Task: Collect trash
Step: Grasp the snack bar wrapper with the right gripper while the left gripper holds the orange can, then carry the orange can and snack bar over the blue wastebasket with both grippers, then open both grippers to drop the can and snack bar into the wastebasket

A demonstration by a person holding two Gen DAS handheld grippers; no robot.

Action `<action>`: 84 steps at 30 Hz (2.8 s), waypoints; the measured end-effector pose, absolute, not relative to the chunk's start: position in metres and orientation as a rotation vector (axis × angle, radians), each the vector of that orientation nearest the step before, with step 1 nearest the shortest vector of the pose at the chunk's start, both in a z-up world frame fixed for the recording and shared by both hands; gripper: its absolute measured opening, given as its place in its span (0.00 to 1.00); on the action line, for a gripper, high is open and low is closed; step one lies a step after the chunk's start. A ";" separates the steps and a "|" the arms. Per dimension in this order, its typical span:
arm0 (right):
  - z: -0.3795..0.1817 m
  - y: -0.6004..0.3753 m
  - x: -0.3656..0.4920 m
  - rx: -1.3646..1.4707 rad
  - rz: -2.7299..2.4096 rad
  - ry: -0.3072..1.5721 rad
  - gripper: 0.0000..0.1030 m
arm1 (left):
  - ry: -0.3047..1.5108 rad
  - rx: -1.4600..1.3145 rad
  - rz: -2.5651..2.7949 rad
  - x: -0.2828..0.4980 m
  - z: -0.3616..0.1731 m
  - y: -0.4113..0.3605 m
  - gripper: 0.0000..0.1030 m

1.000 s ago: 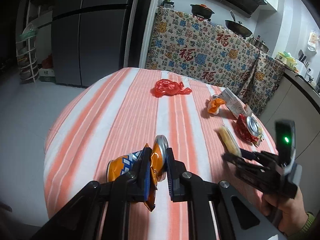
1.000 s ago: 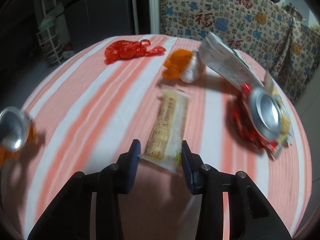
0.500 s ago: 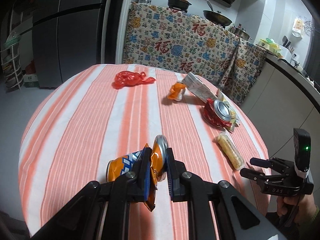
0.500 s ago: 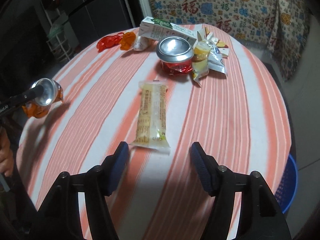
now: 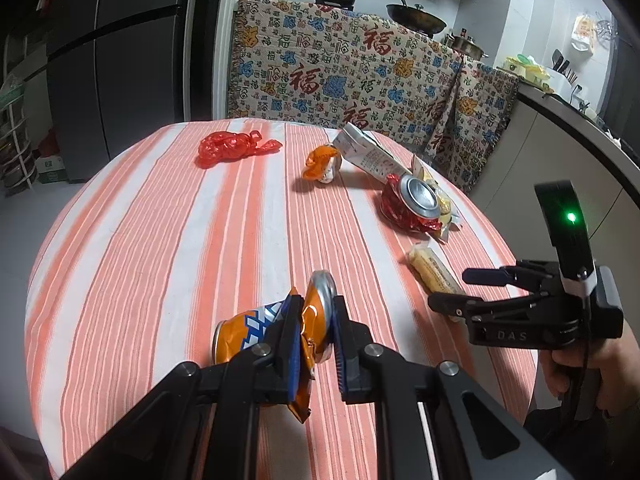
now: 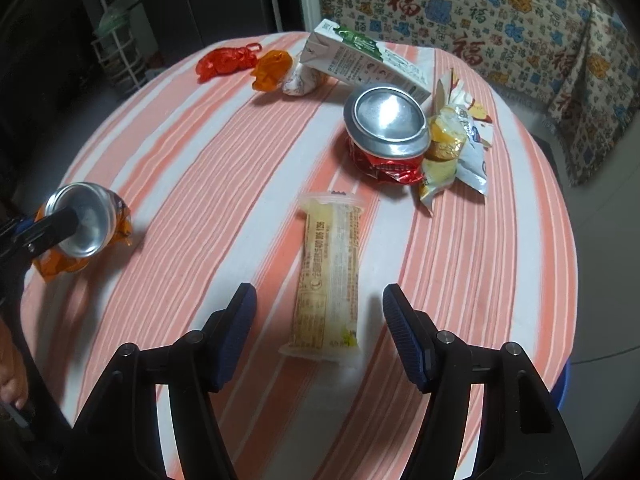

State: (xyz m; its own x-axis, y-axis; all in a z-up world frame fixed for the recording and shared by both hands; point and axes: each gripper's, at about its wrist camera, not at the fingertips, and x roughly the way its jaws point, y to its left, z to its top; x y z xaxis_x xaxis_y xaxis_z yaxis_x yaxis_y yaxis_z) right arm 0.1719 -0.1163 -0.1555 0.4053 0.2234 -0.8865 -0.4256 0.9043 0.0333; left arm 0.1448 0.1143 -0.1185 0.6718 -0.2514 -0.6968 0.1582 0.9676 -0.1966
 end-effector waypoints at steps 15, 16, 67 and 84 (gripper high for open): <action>-0.146 -0.118 0.178 -0.163 0.419 1.081 0.16 | 0.822 -0.094 -0.228 0.148 -0.124 0.104 0.13; -0.142 -0.119 0.175 -0.155 0.426 1.072 0.16 | 0.821 -0.094 -0.230 0.148 -0.123 0.104 0.13; -0.107 -0.355 0.119 0.117 0.132 0.979 0.16 | 0.835 0.020 -0.656 0.148 -0.097 -0.107 0.13; -0.160 -0.496 0.121 0.234 -0.090 1.033 0.16 | 0.976 0.027 -0.900 0.182 -0.141 -0.282 0.13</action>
State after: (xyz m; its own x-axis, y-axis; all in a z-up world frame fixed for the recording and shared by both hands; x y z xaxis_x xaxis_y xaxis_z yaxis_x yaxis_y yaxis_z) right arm 0.1214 -0.4961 -0.1602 0.5114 0.0364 -0.8585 0.1838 0.9714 0.1506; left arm 0.1817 -0.2824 -0.1414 0.2409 -0.6466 -0.7238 0.6694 0.6507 -0.3585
